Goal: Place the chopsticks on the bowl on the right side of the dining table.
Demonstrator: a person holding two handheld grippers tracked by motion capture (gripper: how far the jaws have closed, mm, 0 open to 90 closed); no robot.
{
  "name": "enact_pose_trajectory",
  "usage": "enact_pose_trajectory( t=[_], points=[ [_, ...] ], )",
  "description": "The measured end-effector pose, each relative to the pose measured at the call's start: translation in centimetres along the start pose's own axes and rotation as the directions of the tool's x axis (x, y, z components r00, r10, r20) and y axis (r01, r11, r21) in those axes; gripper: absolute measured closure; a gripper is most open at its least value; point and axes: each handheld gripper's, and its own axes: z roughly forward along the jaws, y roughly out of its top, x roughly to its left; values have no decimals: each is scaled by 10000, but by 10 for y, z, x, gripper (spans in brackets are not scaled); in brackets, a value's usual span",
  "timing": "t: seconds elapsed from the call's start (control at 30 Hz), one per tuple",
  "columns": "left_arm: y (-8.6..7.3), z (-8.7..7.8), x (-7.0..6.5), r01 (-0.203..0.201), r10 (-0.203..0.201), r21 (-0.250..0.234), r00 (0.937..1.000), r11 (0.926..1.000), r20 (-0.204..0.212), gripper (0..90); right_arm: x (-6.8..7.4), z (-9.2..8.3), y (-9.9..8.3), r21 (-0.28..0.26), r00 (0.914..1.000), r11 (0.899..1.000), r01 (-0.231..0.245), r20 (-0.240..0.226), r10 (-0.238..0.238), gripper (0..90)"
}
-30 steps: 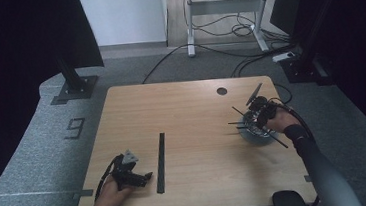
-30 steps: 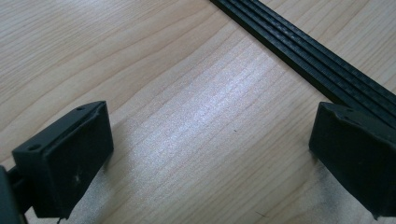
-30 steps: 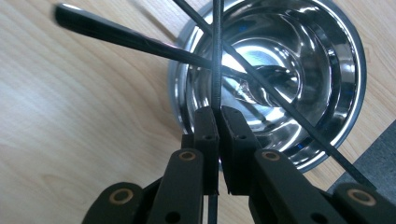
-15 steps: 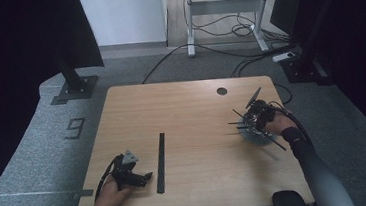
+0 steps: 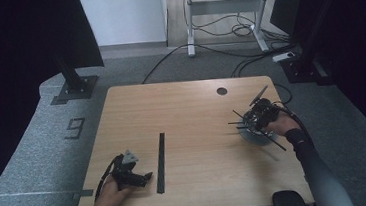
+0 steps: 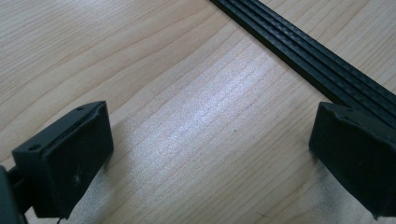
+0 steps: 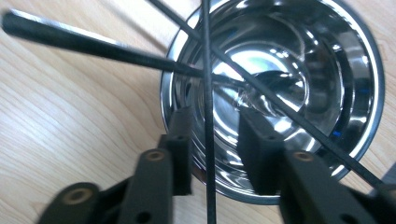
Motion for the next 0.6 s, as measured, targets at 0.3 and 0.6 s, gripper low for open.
enact_pose_trajectory(
  t=[0.3, 0.6],
  points=[
    [0, 0, 0, 2, -2, -2, 10000, 10000, -2, 0, 0, -10, -24, -1931, 9950, 9764, -962, 69, 994, 346],
    [0, 0, 0, 3, -3, -7, 10000, 10000, 0, 0, 9, -16, -42, -3756, 9789, 9168, -1355, 923, 1825, 131]
  ],
)
